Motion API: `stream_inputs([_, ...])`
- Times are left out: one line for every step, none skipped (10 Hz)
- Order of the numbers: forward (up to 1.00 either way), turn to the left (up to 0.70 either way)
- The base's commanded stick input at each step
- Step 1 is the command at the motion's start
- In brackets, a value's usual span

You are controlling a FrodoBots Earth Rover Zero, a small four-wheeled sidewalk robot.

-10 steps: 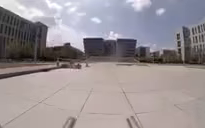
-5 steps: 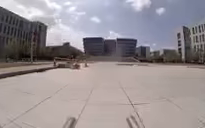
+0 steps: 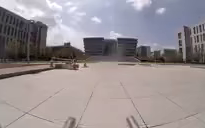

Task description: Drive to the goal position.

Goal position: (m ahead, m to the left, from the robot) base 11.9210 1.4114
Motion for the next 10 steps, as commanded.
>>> stream_inputs([1.0,0.0])
stream_inputs([1.0,0.0])
stream_inputs([1.0,0.0])
stream_inputs([1.0,0.0])
stream_inputs([1.0,0.0])
stream_inputs([1.0,0.0])
stream_inputs([1.0,0.0])
stream_inputs([1.0,0.0])
stream_inputs([1.0,0.0])
stream_inputs([1.0,0.0])
